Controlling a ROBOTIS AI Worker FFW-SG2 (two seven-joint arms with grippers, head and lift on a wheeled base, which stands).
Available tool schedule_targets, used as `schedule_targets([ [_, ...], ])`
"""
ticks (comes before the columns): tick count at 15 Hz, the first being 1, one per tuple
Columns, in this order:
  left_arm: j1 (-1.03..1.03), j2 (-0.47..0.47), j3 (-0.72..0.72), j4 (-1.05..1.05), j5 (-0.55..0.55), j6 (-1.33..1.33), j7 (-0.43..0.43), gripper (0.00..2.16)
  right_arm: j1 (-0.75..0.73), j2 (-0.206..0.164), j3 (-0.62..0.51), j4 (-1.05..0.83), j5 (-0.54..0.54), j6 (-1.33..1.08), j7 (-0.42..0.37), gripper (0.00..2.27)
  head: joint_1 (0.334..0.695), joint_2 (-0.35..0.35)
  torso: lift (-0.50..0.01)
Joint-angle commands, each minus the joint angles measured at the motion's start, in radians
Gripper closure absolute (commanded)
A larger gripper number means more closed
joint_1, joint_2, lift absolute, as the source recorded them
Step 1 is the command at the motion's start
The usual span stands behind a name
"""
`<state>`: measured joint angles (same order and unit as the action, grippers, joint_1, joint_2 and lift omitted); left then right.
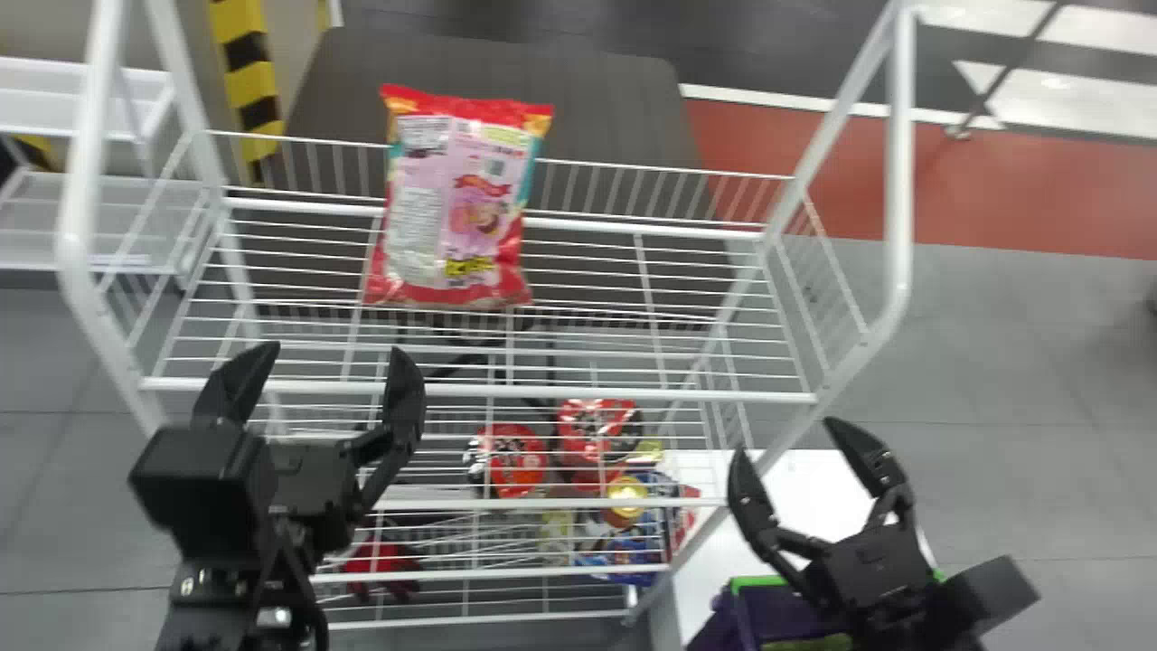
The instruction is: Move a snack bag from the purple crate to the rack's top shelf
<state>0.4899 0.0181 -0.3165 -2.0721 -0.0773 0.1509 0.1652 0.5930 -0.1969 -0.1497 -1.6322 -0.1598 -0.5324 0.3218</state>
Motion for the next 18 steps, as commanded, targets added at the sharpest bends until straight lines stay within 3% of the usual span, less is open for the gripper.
schedule_targets([
  [1,-0.179,-0.012,-0.073,0.073,0.019,0.180,0.016,0.15,0.001,0.004,-0.001,0.069,0.000,-0.085,-0.001,0.12,0.695,-0.266,-0.012],
  [5,-0.444,-0.021,-0.185,0.326,0.131,0.189,0.122,0.15,-0.018,0.007,-0.002,0.166,-0.009,-0.189,-0.001,0.12,0.695,-0.350,-0.012],
  [7,-0.544,-0.021,-0.228,0.466,0.152,0.180,0.212,0.16,-0.022,0.007,-0.002,0.189,-0.012,-0.214,0.000,0.12,0.695,-0.350,-0.012],
  [12,-0.625,-0.021,-0.254,0.601,0.148,0.091,0.315,0.19,-0.058,0.005,-0.007,0.239,-0.012,-0.241,0.002,0.12,0.695,-0.350,-0.012],
  [18,-0.676,-0.021,-0.259,0.670,0.169,0.091,0.320,0.24,-0.096,0.005,0.002,0.288,-0.007,-0.257,0.006,0.12,0.695,-0.345,-0.012],
])
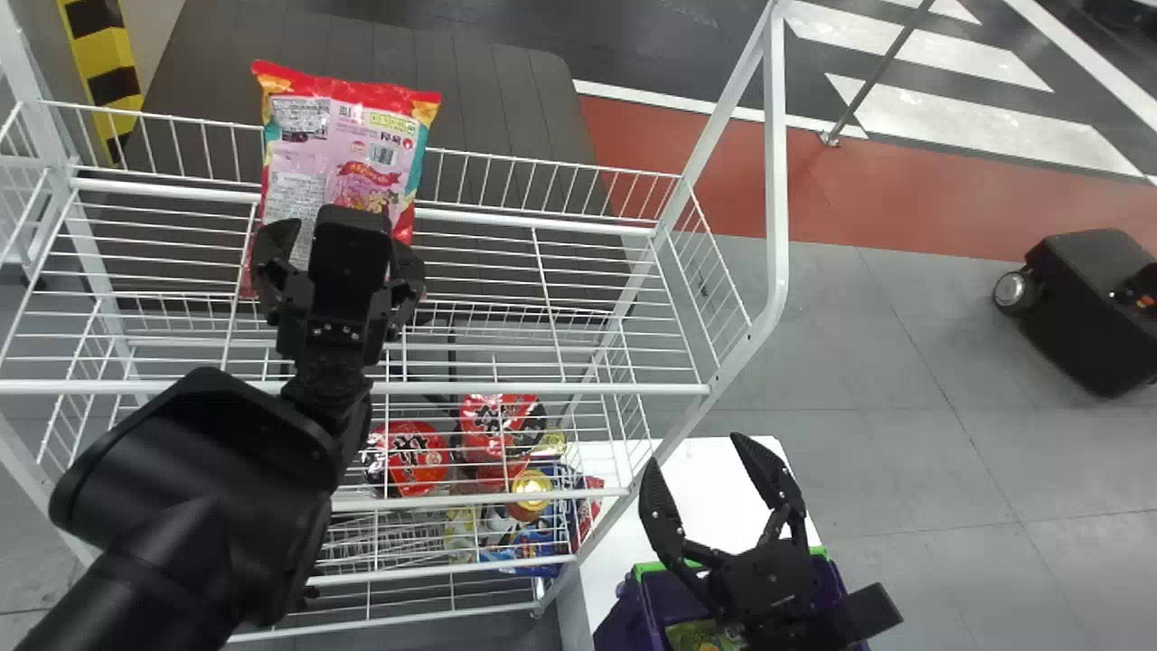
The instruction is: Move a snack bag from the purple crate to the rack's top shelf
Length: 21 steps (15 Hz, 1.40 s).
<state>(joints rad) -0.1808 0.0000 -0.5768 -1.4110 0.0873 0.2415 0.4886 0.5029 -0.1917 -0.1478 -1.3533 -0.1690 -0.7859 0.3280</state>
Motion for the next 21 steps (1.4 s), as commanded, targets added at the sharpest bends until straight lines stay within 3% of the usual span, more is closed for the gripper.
schedule_targets([
  [1,-0.008,-0.003,0.006,0.018,0.006,0.000,-0.007,0.29,-0.007,0.002,0.002,0.016,0.006,-0.006,-0.001,0.12,0.695,-0.344,-0.012],
  [2,-0.013,-0.003,0.011,0.027,0.015,0.000,-0.012,0.37,-0.012,0.002,0.005,0.023,0.011,-0.016,-0.001,0.12,0.695,-0.344,-0.012],
  [5,-0.019,-0.003,0.017,0.037,0.020,-0.009,-0.008,1.10,-0.024,0.002,0.014,0.040,0.022,-0.031,-0.001,0.12,0.695,-0.332,-0.012],
  [7,-0.009,-0.003,0.018,0.035,0.015,-0.046,-0.013,1.38,-0.032,0.002,0.017,0.052,0.025,-0.046,-0.001,0.12,0.695,-0.324,-0.012],
  [21,0.122,-0.003,0.141,-0.043,-0.055,-0.258,-0.047,1.38,-0.063,0.002,0.042,0.115,0.045,-0.129,-0.003,0.12,0.695,-0.289,-0.012],
])
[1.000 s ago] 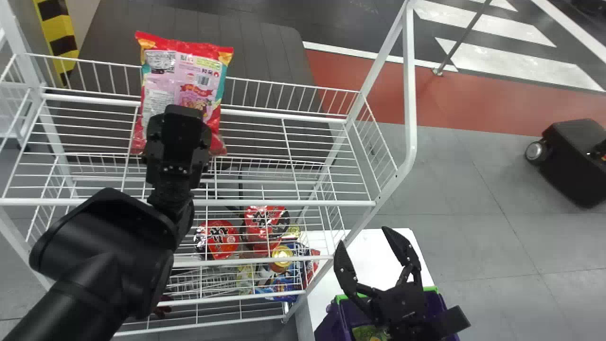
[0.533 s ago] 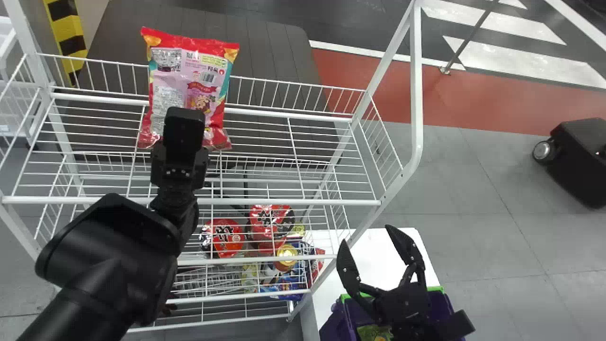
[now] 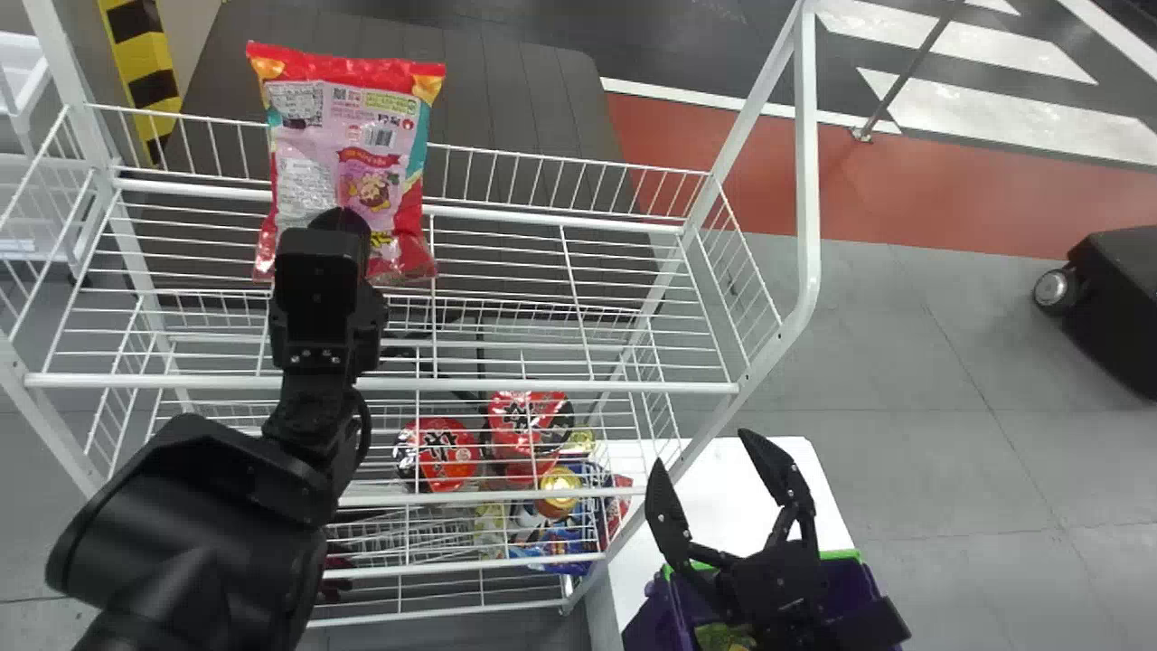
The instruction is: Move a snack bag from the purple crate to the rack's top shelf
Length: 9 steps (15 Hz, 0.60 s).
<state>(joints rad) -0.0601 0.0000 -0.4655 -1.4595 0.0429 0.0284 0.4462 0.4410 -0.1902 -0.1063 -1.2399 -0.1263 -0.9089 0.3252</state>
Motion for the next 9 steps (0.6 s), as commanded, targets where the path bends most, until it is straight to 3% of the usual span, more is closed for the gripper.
schedule_targets([
  [1,0.002,-0.003,0.051,0.022,-0.014,-0.090,-0.012,1.38,-0.001,0.000,0.000,0.005,0.002,-0.012,0.000,0.12,0.695,-0.280,-0.012],
  [9,-0.035,-0.003,0.226,0.291,-0.017,-0.514,-0.090,1.38,0.013,0.012,-0.001,-0.001,0.027,-0.031,-0.006,0.12,0.695,-0.172,-0.012],
])
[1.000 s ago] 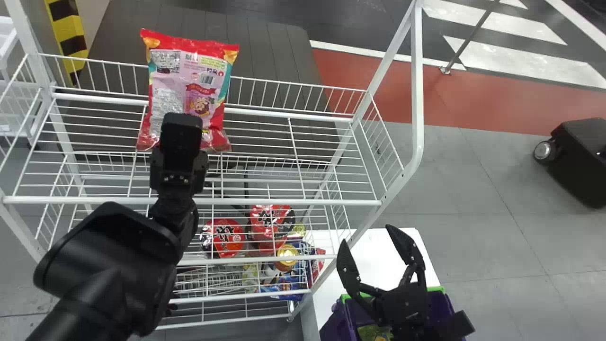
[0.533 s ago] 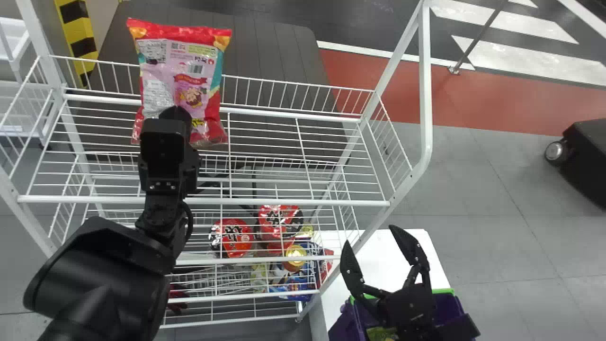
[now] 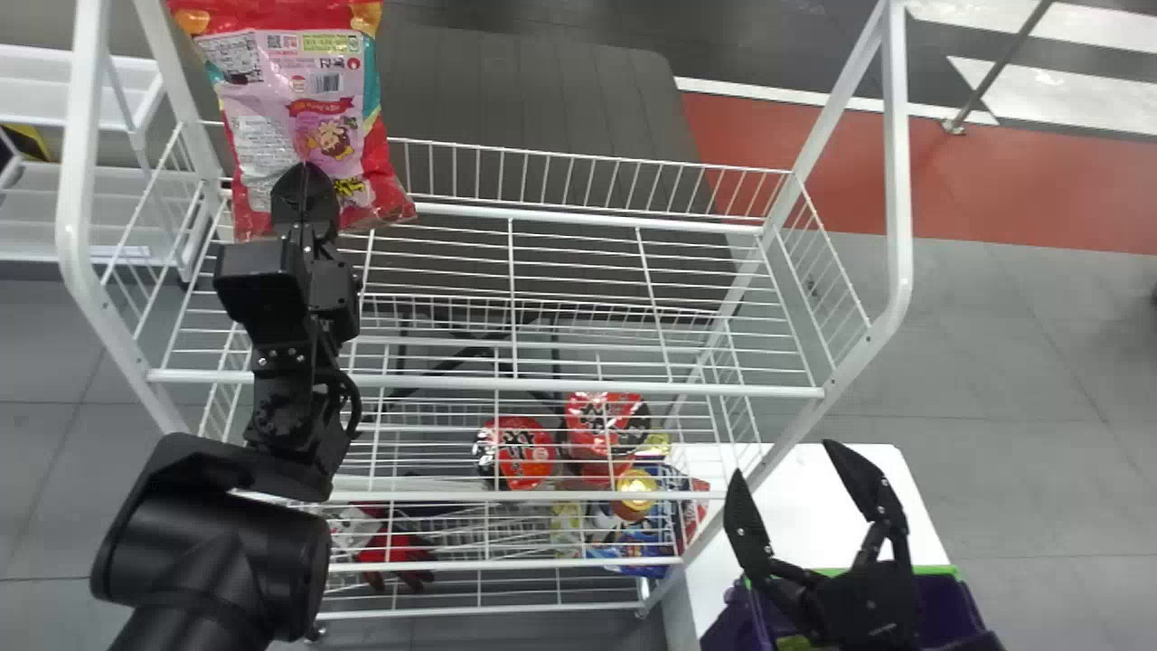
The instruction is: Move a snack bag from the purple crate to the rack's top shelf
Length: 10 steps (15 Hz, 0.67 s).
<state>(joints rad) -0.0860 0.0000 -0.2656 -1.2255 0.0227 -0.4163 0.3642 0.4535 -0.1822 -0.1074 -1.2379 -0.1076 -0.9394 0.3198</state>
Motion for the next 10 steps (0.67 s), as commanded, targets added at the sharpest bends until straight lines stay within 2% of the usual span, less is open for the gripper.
schedule_targets([
  [1,-0.011,-0.003,0.049,0.087,0.013,-0.100,-0.037,1.38,0.001,0.007,0.000,-0.005,0.014,0.000,-0.001,0.12,0.695,-0.153,-0.012],
  [5,-0.041,-0.003,0.066,0.204,0.016,-0.229,-0.076,1.38,-0.001,0.012,0.003,-0.008,0.023,0.000,-0.002,0.12,0.695,-0.108,-0.012],
  [10,-0.073,-0.003,0.068,0.279,0.003,-0.247,-0.163,1.38,-0.006,0.012,0.003,-0.008,0.029,-0.003,-0.002,0.12,0.695,-0.114,-0.012],
])
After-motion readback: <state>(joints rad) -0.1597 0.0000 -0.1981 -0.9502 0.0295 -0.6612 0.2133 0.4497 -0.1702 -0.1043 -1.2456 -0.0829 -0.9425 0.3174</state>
